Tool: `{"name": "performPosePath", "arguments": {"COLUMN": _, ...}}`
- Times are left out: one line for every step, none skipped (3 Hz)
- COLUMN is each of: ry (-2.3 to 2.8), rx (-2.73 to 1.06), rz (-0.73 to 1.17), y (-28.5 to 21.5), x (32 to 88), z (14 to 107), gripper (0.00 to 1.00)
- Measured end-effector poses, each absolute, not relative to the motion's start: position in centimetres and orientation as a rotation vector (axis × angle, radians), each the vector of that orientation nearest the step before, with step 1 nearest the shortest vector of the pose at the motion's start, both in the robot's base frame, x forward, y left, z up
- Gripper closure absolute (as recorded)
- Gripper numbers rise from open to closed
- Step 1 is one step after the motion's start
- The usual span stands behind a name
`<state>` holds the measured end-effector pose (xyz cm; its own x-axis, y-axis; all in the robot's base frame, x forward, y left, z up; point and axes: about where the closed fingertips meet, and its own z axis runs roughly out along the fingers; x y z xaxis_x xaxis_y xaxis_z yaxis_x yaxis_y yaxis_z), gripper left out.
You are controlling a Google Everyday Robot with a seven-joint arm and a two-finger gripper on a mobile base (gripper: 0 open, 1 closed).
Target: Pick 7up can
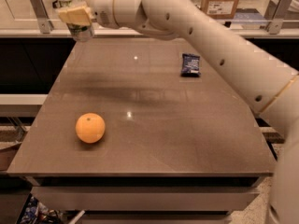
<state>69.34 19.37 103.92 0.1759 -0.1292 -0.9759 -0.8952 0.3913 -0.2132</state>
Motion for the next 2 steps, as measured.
{"name": "performPosePath", "arguments": {"ry": 1.247, "rx": -1.043, "rz": 0.662, "y": 18.3, "x": 68.2, "z": 106.9, "gripper": 1.0}}
{"name": "performPosePath", "arguments": {"ry": 1.211, "rx": -1.045, "rz": 0.604, "y": 17.7, "x": 67.4, "z": 109.4, "gripper": 1.0}}
